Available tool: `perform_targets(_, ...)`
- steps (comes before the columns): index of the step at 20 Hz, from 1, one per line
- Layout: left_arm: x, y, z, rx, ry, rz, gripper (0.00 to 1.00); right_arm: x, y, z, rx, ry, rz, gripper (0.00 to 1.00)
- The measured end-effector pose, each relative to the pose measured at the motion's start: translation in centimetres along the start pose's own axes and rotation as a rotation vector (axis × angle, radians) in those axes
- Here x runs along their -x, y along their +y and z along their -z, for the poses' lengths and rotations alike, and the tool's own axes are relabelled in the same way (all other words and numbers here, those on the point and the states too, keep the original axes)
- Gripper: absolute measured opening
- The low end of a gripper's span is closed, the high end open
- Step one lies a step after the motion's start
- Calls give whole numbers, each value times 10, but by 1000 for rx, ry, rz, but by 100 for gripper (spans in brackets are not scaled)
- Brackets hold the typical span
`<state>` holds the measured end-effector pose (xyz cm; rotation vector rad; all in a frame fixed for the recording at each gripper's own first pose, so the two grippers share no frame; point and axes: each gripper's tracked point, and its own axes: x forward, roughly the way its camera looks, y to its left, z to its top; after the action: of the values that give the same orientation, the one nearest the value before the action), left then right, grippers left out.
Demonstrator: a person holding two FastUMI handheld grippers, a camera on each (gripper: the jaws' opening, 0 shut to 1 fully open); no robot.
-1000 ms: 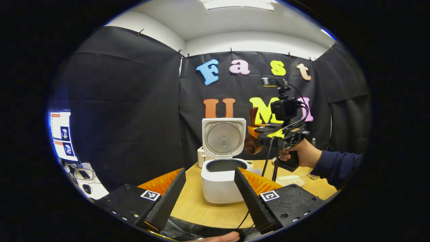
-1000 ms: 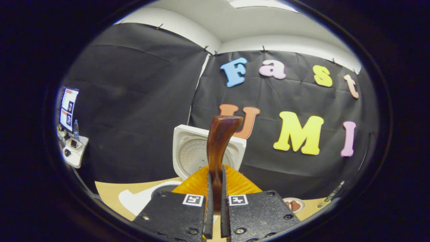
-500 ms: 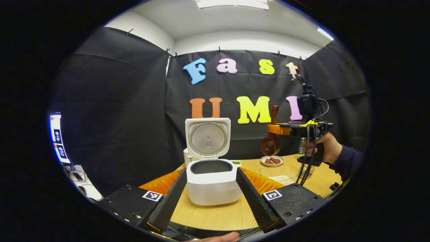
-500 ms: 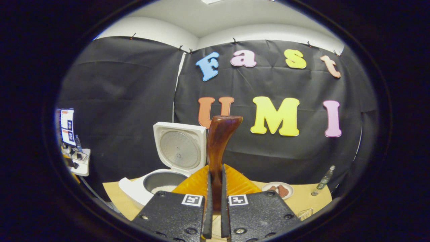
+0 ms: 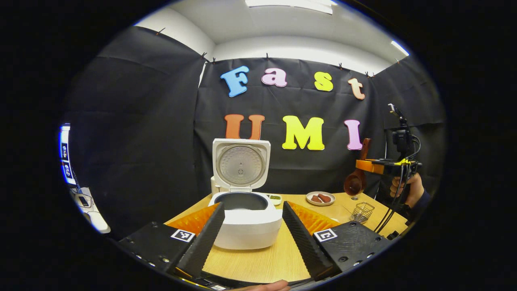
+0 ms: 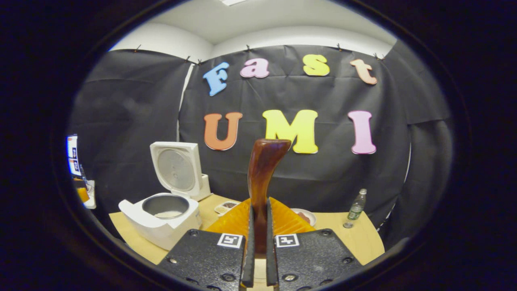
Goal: Close the left gripper, press the button to open the rice cooker; take a wooden spoon from the chopstick holder with the right hand, scoop a spoonful of rice and pour it into the rice cooker, then put the wooden spoon back into the chopstick holder.
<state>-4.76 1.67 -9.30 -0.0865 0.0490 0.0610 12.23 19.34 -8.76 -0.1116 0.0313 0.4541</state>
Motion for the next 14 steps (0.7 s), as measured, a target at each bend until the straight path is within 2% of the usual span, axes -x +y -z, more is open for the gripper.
perform_targets(6, -24, -20, 3, -29, -24, 8, 91, 6, -87, 36, -37, 15, 146, 17)
perform_targets(9, -44, -27, 0, -16, -29, 6, 92, 9, -118, 53, -33, 5, 206, 18)
perform_targets(14, -72, -48, -7, -20, -63, 34, 91, -4, -133, 89, -108, 19, 186, 18)
